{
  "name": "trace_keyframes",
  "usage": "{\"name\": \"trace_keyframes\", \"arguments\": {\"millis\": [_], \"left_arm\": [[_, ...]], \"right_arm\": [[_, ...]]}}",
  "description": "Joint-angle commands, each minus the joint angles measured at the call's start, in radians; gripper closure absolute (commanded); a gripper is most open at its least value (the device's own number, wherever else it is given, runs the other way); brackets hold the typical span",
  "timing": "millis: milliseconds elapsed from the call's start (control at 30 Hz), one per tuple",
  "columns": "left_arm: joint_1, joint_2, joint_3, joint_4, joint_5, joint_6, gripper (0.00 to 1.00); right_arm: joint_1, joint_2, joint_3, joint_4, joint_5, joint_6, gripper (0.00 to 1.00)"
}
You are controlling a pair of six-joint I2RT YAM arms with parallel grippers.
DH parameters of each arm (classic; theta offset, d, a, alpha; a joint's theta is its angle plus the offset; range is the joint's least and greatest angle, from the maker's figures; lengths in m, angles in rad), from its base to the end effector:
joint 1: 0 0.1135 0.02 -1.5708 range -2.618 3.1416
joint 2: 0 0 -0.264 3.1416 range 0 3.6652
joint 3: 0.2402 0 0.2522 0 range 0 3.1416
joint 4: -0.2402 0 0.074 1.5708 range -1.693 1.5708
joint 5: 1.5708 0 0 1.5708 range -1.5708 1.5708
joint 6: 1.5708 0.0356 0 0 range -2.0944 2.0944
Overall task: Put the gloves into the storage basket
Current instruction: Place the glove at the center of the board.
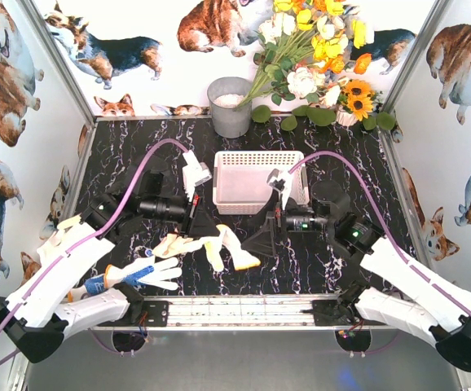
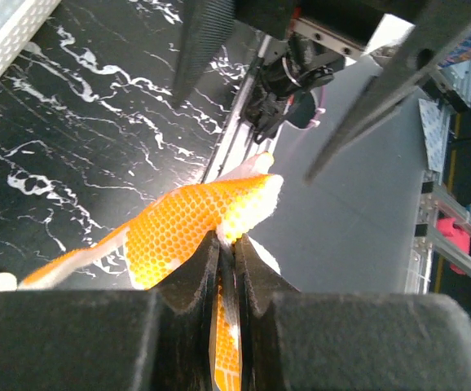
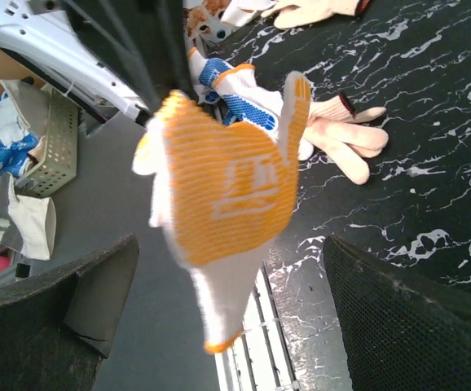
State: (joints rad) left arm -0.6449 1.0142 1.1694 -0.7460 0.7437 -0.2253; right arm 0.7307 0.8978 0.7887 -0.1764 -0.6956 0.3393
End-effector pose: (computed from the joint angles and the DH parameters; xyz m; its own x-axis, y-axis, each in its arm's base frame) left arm 0.1425 -0.1374 0.3790 -0.6331 0.2705 -0.7253 0.7698 0.3186 -0.5531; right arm 0.1357 0.1523 0.3244 -0.5207 -0.1235 -0.8447 -0.8451 0.2147 0.4896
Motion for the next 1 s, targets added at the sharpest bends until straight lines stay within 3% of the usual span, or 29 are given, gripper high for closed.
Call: {"name": "trace_keyframes", "arguments": {"millis": [0, 233, 533, 800, 900, 967], "left_arm": [[-0.008, 0.018, 0.014, -0.003, -0.069, 0.022, 1.0], [-0.008, 0.018, 0.017, 0.045, -0.024, 0.009, 1.0], [-0.008, 0.01, 0.023, -0.001, -0.002, 0.023, 1.0], [-0.008, -0.001, 0.005, 0.055, 0.046, -0.011, 1.0], [-0.007, 0.006, -0.002, 0.06, 0.057, -0.014, 1.0], [-0.008, 0.009, -0.015, 0.064, 0.059, -0.014, 1.0]], "right_arm": [[0.028, -0.04, -0.01, 0.046, 0.008, 0.021, 0.0], [0.072, -0.007, -0.05, 0.091, 0.041, 0.046, 0.0], [0.076, -0.044, -0.032, 0.048, 0.212, -0.028, 0.0], [0.08, -0.012, -0.032, 0.035, 0.188, -0.004, 0.0], [0.084, 0.007, -0.03, 0.059, 0.189, 0.022, 0.06], [0.084, 0.025, -0.025, 0.078, 0.165, 0.046, 0.2]]}}
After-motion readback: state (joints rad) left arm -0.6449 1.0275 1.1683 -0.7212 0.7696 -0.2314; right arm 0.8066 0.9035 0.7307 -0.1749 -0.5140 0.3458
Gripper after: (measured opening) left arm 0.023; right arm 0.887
